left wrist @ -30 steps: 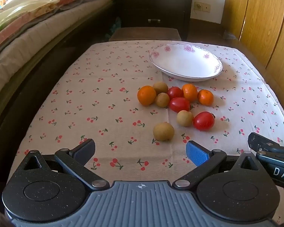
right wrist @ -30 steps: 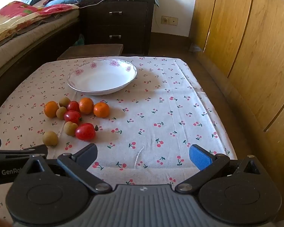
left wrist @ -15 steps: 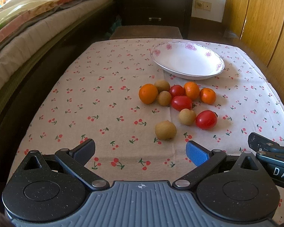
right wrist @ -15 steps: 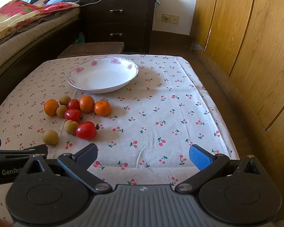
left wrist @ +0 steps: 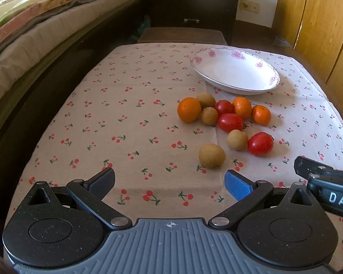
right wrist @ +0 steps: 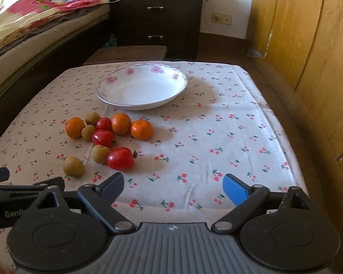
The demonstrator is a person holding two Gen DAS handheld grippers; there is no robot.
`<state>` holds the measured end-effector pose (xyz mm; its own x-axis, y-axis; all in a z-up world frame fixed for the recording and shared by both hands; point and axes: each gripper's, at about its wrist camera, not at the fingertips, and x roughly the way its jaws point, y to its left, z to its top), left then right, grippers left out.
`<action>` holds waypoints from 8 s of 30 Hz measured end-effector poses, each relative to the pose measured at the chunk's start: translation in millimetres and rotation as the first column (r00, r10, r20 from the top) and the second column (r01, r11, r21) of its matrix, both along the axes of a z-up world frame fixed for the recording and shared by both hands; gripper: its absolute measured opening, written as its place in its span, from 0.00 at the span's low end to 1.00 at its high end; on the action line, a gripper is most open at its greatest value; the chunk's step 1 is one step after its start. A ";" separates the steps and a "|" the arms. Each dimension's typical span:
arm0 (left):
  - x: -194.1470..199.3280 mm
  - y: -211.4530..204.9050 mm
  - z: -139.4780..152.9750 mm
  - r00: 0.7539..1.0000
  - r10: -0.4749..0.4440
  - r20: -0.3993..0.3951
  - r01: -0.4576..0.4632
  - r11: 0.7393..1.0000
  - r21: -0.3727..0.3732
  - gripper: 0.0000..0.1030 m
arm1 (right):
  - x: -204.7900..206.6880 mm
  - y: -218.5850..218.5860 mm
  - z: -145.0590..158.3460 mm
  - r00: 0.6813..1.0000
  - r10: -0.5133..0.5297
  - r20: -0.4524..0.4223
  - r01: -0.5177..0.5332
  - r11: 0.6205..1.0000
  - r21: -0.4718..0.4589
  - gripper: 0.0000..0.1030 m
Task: Organize fruits
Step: 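Move both grippers toward the fruit pile beside the white bowl, then close the right gripper on a red cherry tomato and lift it, then close the left gripper on a brown kiwi-like fruit and lift it, then carry the tomato in the right gripper while the left carries the kiwi, releasing both into the bowl, then withdraw both open grippers from the bowl back to the fruit pile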
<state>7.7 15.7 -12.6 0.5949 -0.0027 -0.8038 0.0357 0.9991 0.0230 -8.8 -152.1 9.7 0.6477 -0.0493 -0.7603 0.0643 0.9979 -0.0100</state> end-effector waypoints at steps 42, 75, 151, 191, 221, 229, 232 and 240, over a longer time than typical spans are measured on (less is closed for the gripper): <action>17.0 -0.1 -7.0 0.998 -0.067 0.019 0.068 0.997 -0.028 0.96 | 46.6 12.1 -9.3 0.950 0.304 -0.073 -0.298 0.951 0.079 0.35; 21.9 -12.8 -16.9 0.989 -0.145 -0.002 0.144 0.985 -0.094 0.37 | 42.5 -3.6 -8.6 0.961 0.267 -0.078 -0.258 0.960 0.106 0.35; 160.7 -45.1 6.0 0.991 -0.130 0.022 0.131 0.983 -0.128 0.36 | 185.9 -22.5 -11.8 0.973 0.215 -0.085 -0.196 0.963 0.185 0.36; 104.8 -26.1 37.7 0.988 -0.142 0.067 0.151 0.976 -0.159 0.54 | 111.8 -20.0 31.8 0.983 0.184 -0.012 -0.179 0.966 0.185 0.37; 72.8 17.5 19.8 0.998 -0.066 -0.007 0.064 0.982 -0.178 0.61 | 73.7 -10.6 21.6 0.984 0.166 -0.069 -0.148 0.965 0.215 0.42; 94.0 8.6 6.7 0.996 -0.085 -0.036 0.080 0.987 -0.138 0.61 | 75.7 -0.5 15.7 0.976 0.201 -0.087 -0.179 0.960 0.214 0.42; 100.7 6.9 1.8 0.995 -0.093 -0.046 0.086 0.988 -0.131 0.60 | 77.3 2.4 13.9 0.973 0.209 -0.093 -0.186 0.959 0.216 0.42; 116.4 1.7 -5.8 0.992 -0.109 -0.059 0.100 0.986 -0.130 0.59 | 81.0 6.9 6.4 0.967 0.227 -0.116 -0.198 0.956 0.219 0.42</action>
<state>124.1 17.4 -18.4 0.5315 -0.1666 -0.8305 0.1374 0.9844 -0.1096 72.2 -145.2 16.2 0.5143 0.2432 -0.8224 -0.1369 0.9699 0.2012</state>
